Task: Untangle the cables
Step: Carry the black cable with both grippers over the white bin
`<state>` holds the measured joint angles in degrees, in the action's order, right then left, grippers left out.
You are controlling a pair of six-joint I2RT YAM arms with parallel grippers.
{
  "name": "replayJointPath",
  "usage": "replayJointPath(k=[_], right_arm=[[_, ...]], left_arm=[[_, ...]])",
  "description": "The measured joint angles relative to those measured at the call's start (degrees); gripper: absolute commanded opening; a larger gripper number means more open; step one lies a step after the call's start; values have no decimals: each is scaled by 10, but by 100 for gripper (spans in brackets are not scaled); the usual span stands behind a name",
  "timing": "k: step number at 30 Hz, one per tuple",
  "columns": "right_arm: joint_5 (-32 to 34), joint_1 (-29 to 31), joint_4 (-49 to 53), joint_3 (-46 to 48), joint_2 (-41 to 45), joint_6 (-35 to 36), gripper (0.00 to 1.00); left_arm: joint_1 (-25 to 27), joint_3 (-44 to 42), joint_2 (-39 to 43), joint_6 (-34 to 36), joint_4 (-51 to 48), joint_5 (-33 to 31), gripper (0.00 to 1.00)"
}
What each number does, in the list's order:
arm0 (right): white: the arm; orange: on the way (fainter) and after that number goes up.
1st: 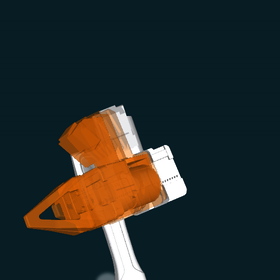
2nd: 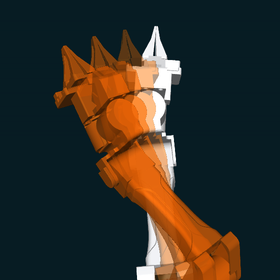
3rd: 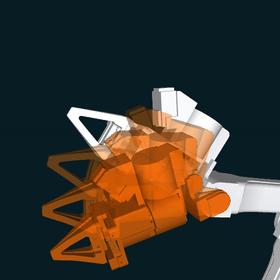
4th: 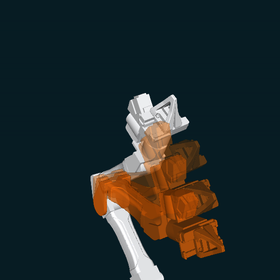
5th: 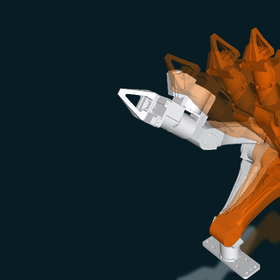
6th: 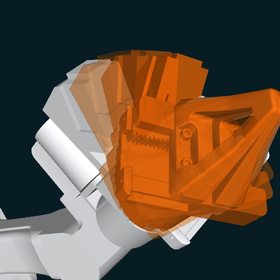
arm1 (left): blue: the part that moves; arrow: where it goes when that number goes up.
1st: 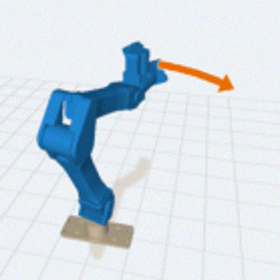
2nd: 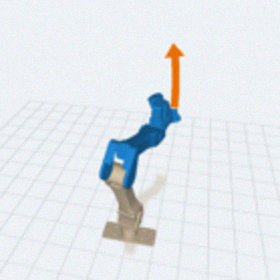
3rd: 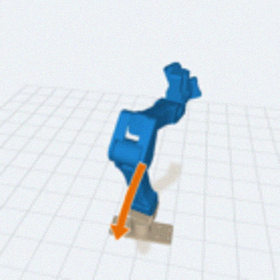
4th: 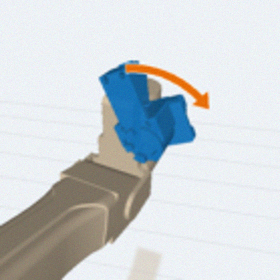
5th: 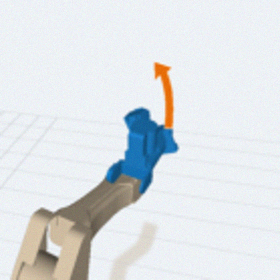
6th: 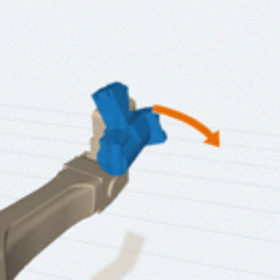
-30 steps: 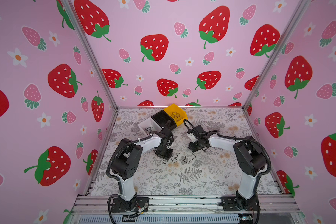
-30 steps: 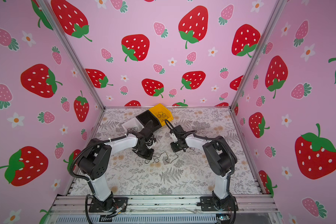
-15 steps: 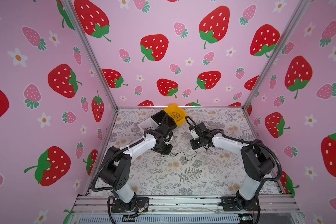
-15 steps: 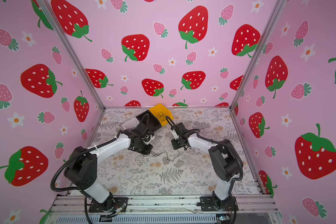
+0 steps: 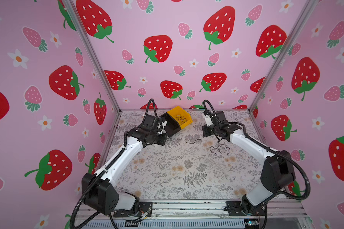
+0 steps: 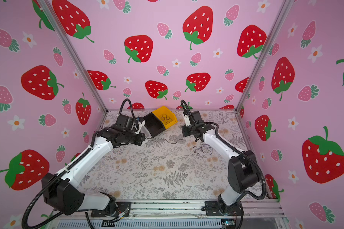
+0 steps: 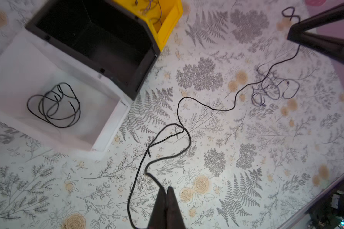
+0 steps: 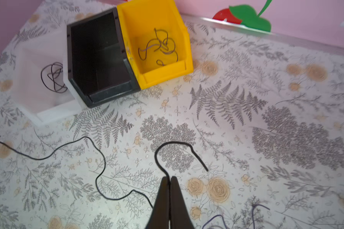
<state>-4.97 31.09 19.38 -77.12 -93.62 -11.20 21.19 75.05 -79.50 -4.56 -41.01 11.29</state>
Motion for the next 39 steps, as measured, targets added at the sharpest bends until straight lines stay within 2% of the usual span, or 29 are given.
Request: replayJointPath(k=[8, 15, 27, 39], right_arm=[[-73, 6, -31, -96, -31, -1, 0], [-129, 43, -74, -198, -128, -13, 0], [-180, 111, -116, -418, -344, -39, 0], [-200, 161, -163, -471, -448, -50, 0]], left_arm=[[-16, 107, -38, 2, 0, 29, 0], [-75, 186, -115, -2, -3, 45, 0], [-197, 216, -181, -9, -9, 68, 0], [-223, 217, -210, -3, -8, 60, 0]])
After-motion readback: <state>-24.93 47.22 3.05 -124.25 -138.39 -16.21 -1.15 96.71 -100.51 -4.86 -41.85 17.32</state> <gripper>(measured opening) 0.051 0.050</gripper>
